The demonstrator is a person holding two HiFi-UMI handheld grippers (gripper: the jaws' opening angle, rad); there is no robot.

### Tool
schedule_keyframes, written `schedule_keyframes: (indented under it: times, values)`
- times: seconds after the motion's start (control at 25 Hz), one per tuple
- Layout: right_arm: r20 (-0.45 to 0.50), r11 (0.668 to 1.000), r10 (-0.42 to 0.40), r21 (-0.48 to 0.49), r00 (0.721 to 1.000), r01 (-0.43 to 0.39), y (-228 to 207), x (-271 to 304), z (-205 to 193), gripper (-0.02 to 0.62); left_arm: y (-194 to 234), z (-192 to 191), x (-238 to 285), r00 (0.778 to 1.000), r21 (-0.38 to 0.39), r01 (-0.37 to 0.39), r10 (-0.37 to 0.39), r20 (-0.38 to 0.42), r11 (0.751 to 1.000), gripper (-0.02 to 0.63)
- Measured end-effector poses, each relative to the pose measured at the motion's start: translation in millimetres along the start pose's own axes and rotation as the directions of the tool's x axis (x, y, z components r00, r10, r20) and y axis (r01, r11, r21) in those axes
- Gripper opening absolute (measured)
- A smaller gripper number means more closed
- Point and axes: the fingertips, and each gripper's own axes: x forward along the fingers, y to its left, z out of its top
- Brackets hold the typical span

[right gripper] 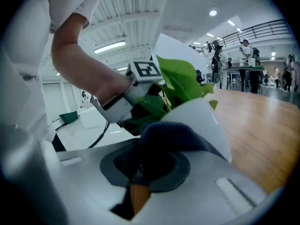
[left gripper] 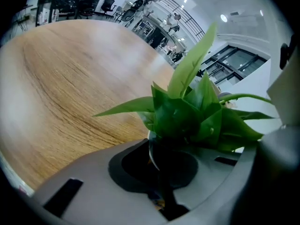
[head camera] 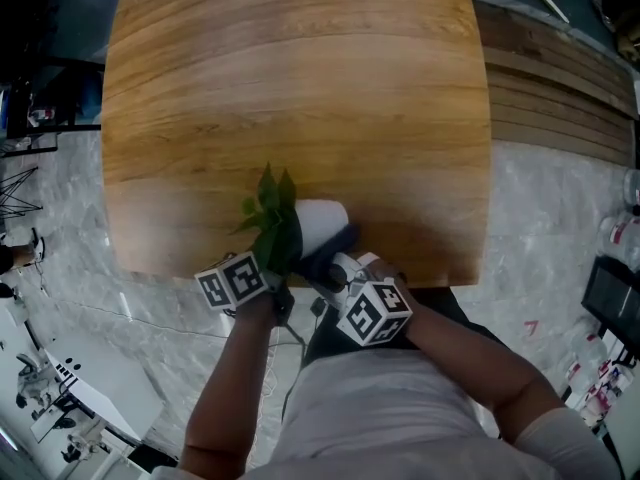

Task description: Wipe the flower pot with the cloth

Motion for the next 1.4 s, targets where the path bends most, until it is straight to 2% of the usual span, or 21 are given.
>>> schedule_keyframes:
  times: [0.12, 0.2, 0.28, 0.36, 0.48, 0.56, 0.72, 0.84, 0.92, 1.0, 1.12, 1.24, 1.32, 1.4]
  values:
    - [-0.080, 0.996, -0.036, 0.078, 0.996, 0.042, -16, -4, -42, 0.031, -4, 2, -1, 1.000, 0.001, 0.012, -0.012, 0.004, 1.000, 0.028]
    - [-0.088, 0.992, -0.050, 0.109, 0.995, 0.059, -24, -10, -51, 0.032, -6, 3, -1, 1.000, 0.001, 0.018, -0.018, 0.005, 1.000, 0.029]
    - [-0.051, 0.992, -0.058, 0.110, 0.997, 0.063, -27, -17, -38, 0.032, -4, 2, 0, 1.000, 0.008, 0.011, -0.011, 0.005, 1.000, 0.029]
    - [0.023, 0.993, -0.067, 0.099, 0.997, 0.065, -29, -30, -9, 0.032, -2, 3, 0, 1.000, 0.035, -0.010, 0.010, 0.010, 0.999, 0.032]
    - [0.139, 0.990, -0.104, 0.112, 0.985, 0.089, -38, -54, 37, 0.032, -6, 7, 2, 1.000, 0.097, -0.027, 0.026, 0.013, 0.995, 0.034]
    - [0.176, 0.984, -0.135, 0.137, 0.975, 0.111, -48, -60, 49, 0.032, -7, 8, 0, 0.999, 0.130, -0.039, 0.037, 0.016, 0.991, 0.034]
    - [0.151, 0.964, -0.194, 0.211, 0.969, 0.160, -73, -61, 22, 0.034, -3, 9, -4, 0.998, 0.126, -0.055, 0.051, 0.030, 0.991, 0.035]
    - [0.065, 0.921, -0.283, 0.298, 0.957, 0.251, -95, -70, -13, 0.034, -3, 12, -6, 0.997, 0.152, -0.065, 0.059, 0.040, 0.986, 0.035]
    - [-0.012, 0.877, -0.335, 0.361, 0.942, 0.316, -109, -76, -37, 0.032, -5, 13, -8, 0.997, 0.204, -0.075, 0.068, 0.041, 0.976, 0.035]
    - [-0.029, 0.853, -0.356, 0.398, 0.934, 0.337, -115, -79, -39, 0.032, -12, 13, -9, 0.995, 0.278, -0.094, 0.084, 0.046, 0.956, 0.035]
    - [0.075, 0.886, -0.320, 0.377, 0.945, 0.270, -106, -73, 12, 0.032, -22, 16, -10, 0.992, 0.377, -0.129, 0.112, 0.066, 0.917, 0.035]
    - [0.202, 0.922, -0.261, 0.340, 0.944, 0.182, -91, -71, 66, 0.032, -27, 16, -9, 0.989, 0.430, -0.147, 0.124, 0.081, 0.891, 0.035]
    - [0.209, 0.922, -0.259, 0.345, 0.943, 0.177, -92, -70, 63, 0.032, -28, 15, -8, 0.988, 0.440, -0.151, 0.126, 0.085, 0.885, 0.035]
    - [0.143, 0.889, -0.302, 0.400, 0.943, 0.224, -105, -69, 25, 0.032, -28, 14, -8, 0.988, 0.442, -0.153, 0.127, 0.089, 0.884, 0.035]
